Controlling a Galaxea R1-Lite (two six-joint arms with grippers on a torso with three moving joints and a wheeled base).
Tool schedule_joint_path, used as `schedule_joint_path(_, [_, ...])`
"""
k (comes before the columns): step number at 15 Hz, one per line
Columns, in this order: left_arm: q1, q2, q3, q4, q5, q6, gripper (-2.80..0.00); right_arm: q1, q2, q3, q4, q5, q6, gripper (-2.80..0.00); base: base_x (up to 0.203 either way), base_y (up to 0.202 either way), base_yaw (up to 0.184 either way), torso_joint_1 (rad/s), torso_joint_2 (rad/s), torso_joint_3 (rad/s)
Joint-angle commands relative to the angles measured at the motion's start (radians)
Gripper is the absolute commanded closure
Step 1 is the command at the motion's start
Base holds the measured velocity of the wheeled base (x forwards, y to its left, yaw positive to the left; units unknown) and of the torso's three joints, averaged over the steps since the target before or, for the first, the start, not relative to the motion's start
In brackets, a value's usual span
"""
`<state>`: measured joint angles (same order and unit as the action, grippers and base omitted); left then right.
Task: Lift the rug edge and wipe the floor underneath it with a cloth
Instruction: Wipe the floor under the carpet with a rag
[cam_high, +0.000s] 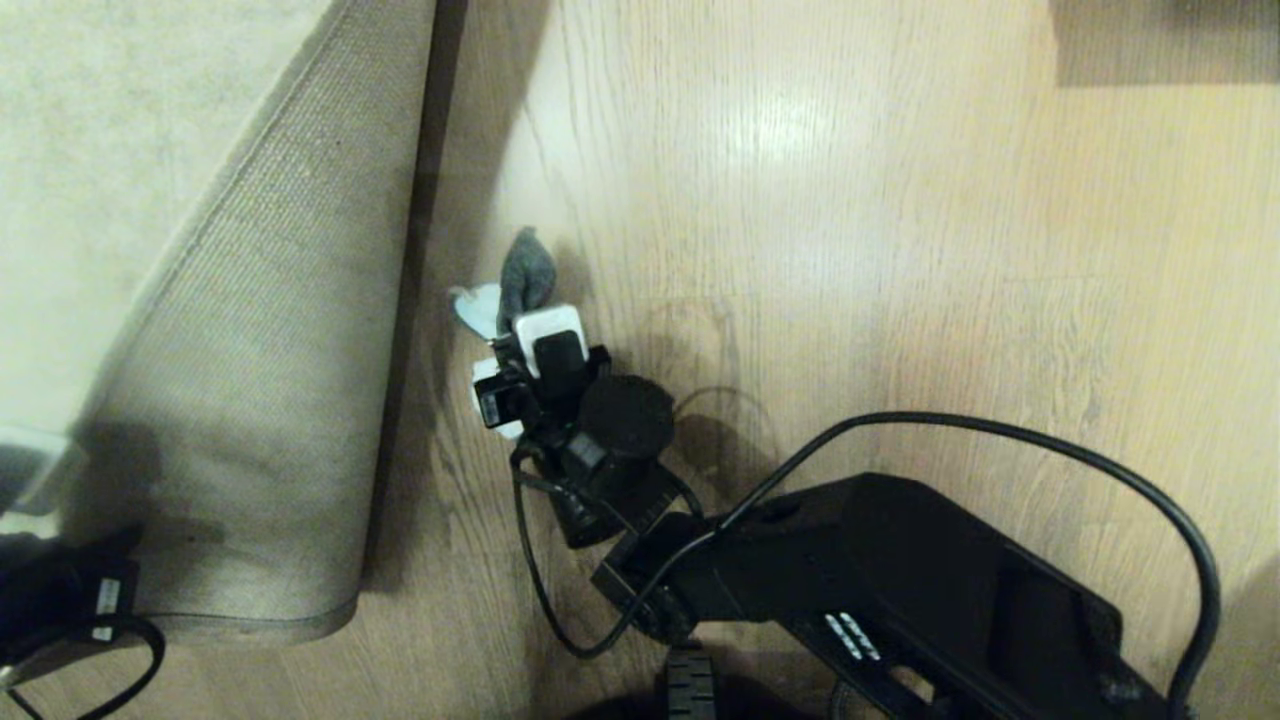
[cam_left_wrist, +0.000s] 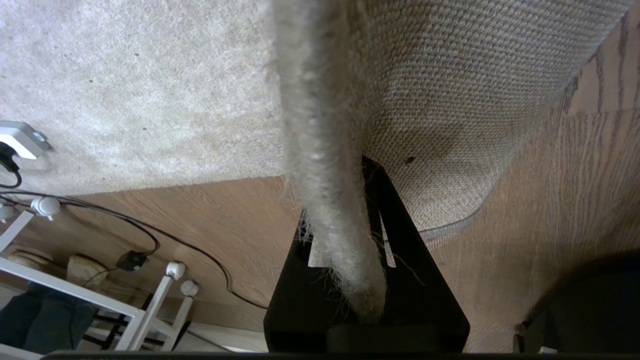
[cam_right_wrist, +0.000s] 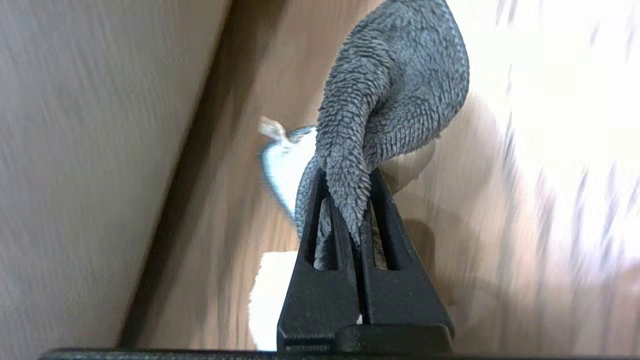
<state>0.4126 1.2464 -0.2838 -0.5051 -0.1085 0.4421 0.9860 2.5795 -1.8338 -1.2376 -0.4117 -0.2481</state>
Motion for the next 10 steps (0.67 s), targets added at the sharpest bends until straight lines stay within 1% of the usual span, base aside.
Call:
schedule_joint_path(1, [0.0, 0.001, 0.0, -0.003, 0.0, 0.003, 0.0, -0.011, -0.065, -0.014, 0.012, -0.002, -0.003, 0.0, 0.0, 0.0, 0.0, 0.0, 0.0, 0.0])
schedule_joint_path(4, [-0.009, -0.001, 0.002, -0.004, 0.0, 0.003, 0.0, -0.012, -0.128, -0.015, 0.025, -0.002, -0.043, 0.0, 0.0, 0.0, 0.0, 0.0, 0.0, 0.0])
schedule_joint_path(7, [-0.012, 0.001, 0.0, -0.004, 0.0, 0.003, 0.0, -0.01, -0.176, -0.013, 0.039, -0.002, -0.061, 0.0, 0.0, 0.0, 0.0, 0.0, 0.0, 0.0])
schedule_joint_path(8, [-0.012, -0.001, 0.0, -0.004, 0.0, 0.003, 0.0, -0.004, -0.192, -0.011, 0.045, -0.002, -0.064, 0.0, 0.0, 0.0, 0.0, 0.0, 0.0, 0.0])
schedule_joint_path(10, [-0.012, -0.002, -0.001, -0.006, 0.0, 0.003, 0.0, 0.033, -0.223, 0.004, 0.062, -0.001, -0.066, 0.0, 0.0, 0.0, 0.0, 0.0, 0.0, 0.0])
